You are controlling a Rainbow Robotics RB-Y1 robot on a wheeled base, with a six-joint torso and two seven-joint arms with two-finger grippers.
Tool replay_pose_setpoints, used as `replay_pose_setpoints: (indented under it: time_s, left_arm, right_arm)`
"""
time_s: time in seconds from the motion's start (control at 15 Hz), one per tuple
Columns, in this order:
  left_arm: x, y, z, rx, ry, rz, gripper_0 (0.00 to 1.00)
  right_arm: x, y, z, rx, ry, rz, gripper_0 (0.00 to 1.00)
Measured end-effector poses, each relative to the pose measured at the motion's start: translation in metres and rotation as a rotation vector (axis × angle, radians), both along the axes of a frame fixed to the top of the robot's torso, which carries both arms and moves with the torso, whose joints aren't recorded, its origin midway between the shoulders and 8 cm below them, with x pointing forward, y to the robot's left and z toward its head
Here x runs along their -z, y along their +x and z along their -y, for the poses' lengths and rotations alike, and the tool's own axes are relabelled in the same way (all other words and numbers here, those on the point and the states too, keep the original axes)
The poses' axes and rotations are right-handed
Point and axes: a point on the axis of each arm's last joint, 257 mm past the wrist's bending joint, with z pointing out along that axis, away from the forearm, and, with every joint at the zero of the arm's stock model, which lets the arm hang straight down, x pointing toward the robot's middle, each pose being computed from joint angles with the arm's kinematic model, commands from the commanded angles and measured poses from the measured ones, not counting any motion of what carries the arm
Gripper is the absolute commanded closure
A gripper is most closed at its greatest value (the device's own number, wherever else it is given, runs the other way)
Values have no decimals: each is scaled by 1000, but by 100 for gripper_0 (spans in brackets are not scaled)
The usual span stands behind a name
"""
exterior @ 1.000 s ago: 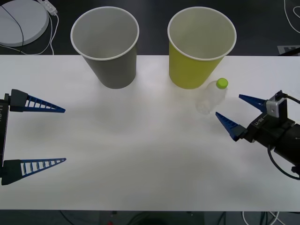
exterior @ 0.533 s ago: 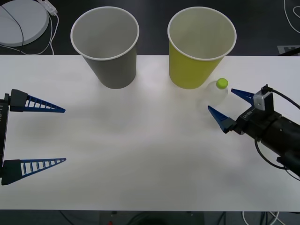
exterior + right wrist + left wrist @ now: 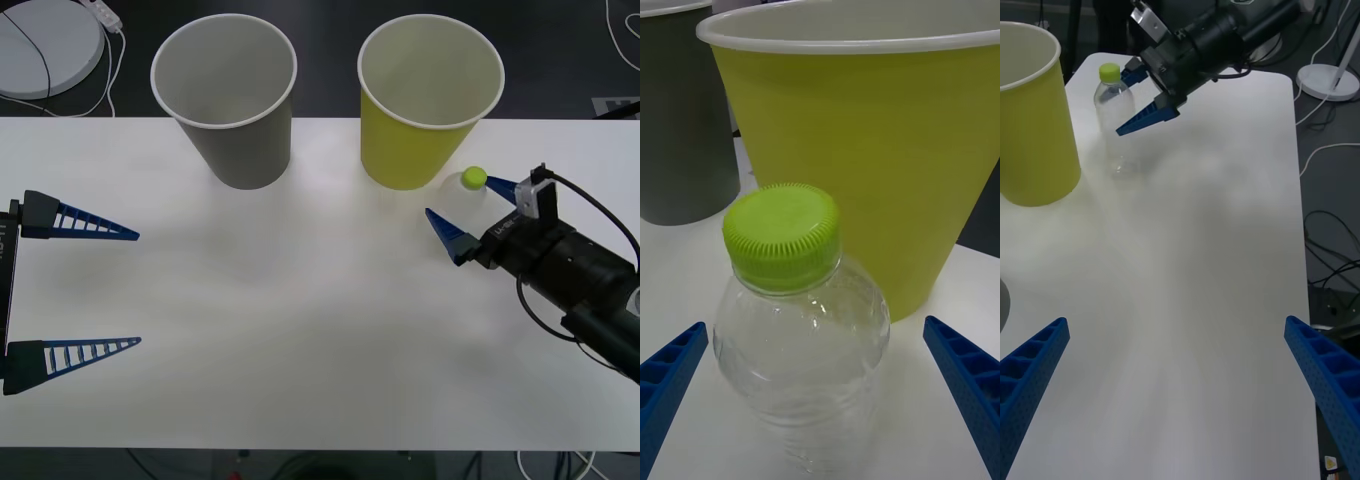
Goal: Put the can into the green bin and the plastic bottle into the gray bin
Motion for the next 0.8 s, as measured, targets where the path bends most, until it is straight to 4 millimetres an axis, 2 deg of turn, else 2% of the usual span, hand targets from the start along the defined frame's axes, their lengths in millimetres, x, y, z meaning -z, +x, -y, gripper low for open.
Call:
replay_pose_setpoints:
  time_s: [0.33, 0.53, 0.6, 0.67, 0.8]
  left_arm:
    - [0, 0, 0, 0, 0, 0, 0]
    - [0, 0, 0, 0, 0, 0, 0]
    - [0, 0, 0, 0, 0, 0, 0]
    - [0, 0, 0, 0, 0, 0, 0]
    - [0, 0, 0, 0, 0, 0, 0]
  right_arm:
    - [2, 13, -2, 1, -8, -5, 0]
    - [2, 14, -3, -1, -3, -8, 0]
    - [2, 14, -3, -1, -1, -9, 37]
    - [2, 14, -3, 0, 1, -11, 100]
    - [1, 14, -4, 1, 6, -12, 100]
